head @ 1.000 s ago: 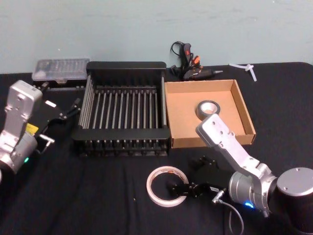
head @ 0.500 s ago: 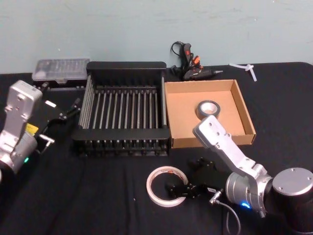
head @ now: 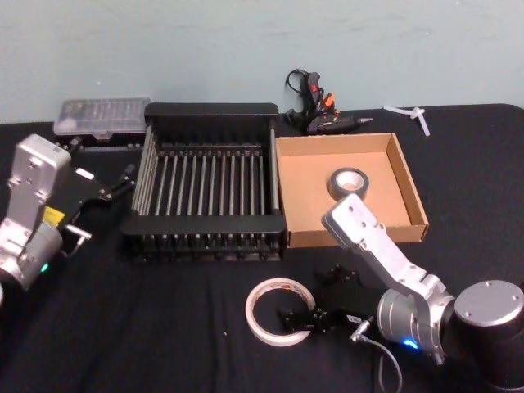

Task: Pick up the white tape and place it into the black box , Pick up the silver tape and place it into the brown box.

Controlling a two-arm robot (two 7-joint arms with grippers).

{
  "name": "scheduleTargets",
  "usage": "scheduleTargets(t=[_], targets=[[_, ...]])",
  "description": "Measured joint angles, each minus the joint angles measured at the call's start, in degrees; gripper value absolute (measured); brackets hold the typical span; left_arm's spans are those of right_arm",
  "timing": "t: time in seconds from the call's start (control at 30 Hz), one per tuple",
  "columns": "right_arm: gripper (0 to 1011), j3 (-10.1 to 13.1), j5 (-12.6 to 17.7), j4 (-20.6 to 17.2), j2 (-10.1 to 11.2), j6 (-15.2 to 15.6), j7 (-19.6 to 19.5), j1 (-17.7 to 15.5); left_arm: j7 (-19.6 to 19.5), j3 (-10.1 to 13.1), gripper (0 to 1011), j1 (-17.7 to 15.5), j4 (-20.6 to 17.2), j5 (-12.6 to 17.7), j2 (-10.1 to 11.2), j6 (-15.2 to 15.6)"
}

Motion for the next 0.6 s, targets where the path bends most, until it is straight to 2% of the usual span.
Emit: scheduleTargets(t=[0.6], targets=[[1002,0.16,-0.2,0.28,-0.31,0.13,0.38,-0.05,0.0,0.0,1001,0.0,0.0,0.0,0.0,0.0]])
